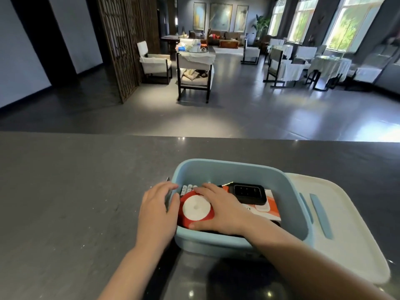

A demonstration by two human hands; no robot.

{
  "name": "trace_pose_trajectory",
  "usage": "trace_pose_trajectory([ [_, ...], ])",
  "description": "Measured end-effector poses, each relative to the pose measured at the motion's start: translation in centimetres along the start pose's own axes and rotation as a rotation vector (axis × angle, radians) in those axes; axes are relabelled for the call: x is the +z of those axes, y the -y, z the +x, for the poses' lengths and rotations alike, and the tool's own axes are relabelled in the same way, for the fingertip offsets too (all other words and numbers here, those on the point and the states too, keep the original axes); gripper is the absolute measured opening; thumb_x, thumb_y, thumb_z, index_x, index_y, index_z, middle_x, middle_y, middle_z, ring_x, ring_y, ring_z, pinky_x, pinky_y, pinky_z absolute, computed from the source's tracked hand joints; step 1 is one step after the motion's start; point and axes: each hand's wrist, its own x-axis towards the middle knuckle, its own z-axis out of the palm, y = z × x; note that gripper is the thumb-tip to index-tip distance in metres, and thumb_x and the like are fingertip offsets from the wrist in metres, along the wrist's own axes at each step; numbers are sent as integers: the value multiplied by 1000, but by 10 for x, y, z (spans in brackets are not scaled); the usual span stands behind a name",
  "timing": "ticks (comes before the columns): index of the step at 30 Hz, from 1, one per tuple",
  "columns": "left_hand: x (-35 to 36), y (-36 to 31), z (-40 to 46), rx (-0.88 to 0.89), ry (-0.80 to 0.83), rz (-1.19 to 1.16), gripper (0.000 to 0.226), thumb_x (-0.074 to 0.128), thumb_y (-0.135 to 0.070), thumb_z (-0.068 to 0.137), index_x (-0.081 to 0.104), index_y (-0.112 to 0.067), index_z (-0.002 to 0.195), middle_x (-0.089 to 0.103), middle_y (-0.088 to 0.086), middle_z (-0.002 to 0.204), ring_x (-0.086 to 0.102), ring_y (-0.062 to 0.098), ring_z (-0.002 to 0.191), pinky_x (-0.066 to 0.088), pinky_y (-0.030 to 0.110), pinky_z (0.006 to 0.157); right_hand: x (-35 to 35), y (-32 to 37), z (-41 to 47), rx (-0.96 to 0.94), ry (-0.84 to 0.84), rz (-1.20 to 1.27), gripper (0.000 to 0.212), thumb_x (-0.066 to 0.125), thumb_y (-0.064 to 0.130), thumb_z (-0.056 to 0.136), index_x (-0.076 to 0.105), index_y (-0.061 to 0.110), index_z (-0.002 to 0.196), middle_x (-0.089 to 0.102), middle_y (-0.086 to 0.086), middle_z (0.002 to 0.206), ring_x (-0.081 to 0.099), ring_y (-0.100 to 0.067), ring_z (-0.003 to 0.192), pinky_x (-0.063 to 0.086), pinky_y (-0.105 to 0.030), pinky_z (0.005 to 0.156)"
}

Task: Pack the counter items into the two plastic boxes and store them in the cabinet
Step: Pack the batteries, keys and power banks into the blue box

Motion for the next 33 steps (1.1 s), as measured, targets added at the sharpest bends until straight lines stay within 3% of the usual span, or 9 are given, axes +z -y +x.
trace_pose_trajectory([
  [5, -5, 1, -3, 17, 45, 41, 24, 59, -20, 88, 63, -26, 111, 57, -12, 119, 43, 7, 112, 34, 27, 94, -24, -23, -66, 52, -361, -89, 64, 41, 71, 83, 38, 39, 139, 38, 19, 146, 30, -2, 134, 21, -24, 110],
  [8, 1, -13, -6, 87, 80, 102, 24, 61, -23, 87, 63, -28, 110, 58, -12, 120, 46, 11, 114, 34, 33, 99, -19, -40, -101, 170, -434, -111, 52, 39, 62, 90, 38, 40, 138, 38, 22, 143, 30, 0, 132, 19, -19, 107],
  [11, 14, -31, -13, 142, 121, 205, 22, 57, -34, 89, 62, -36, 111, 57, -17, 121, 48, 9, 116, 30, 36, 104, -14, -47, -106, 176, -467, -149, 49, 35, 58, 92, 42, 38, 136, 42, 21, 139, 34, 0, 130, 26, -23, 109],
  [14, 21, -40, -19, 131, 133, 258, 24, 52, -41, 90, 59, -40, 113, 57, -17, 123, 49, 9, 118, 33, 41, 105, -22, -58, -97, 127, -475, -152, 43, 37, 52, 93, 46, 36, 132, 48, 19, 134, 38, 0, 127, 35, -27, 107],
  [21, 26, -58, -21, 82, 109, 322, 18, 57, -36, 88, 63, -39, 104, 65, -9, 116, 57, 19, 109, 42, 43, 92, -25, -75, -98, 94, -491, -59, 44, 38, 56, 93, 45, 38, 132, 48, 20, 135, 37, 0, 126, 30, -25, 106],
  [24, 32, -68, -23, 102, 112, 257, 18, 64, -28, 84, 64, -38, 99, 66, -6, 113, 57, 24, 106, 44, 49, 93, -18, -103, -134, 227, -671, 115, 37, 40, 58, 91, 44, 45, 125, 45, 31, 126, 36, 9, 119, 30, -19, 100],
  [26, 49, -85, -26, 170, 146, 204, 23, 68, -20, 82, 65, -34, 99, 65, -5, 115, 55, 27, 109, 40, 48, 98, -21, -135, -161, 418, -766, 114, 33, 49, 50, 89, 49, 43, 121, 48, 29, 120, 41, 5, 113, 36, -24, 97],
  [30, 104, -135, -48, 363, 295, 129, 23, 67, -19, 83, 67, -25, 105, 62, -9, 116, 53, 16, 112, 37, 34, 97, -16, -199, -207, 906, -499, 31, 47, 53, 50, 89, 48, 32, 131, 48, 12, 137, 39, -16, 126, 34, -32, 100],
  [33, 137, -159, -64, 445, 364, 91, 23, 67, -20, 82, 67, -24, 105, 63, -10, 115, 56, 14, 109, 41, 35, 97, -4, -223, -212, 897, -410, 36, 54, 49, 53, 89, 45, 30, 138, 44, 9, 143, 34, -17, 133, 31, -34, 106],
])
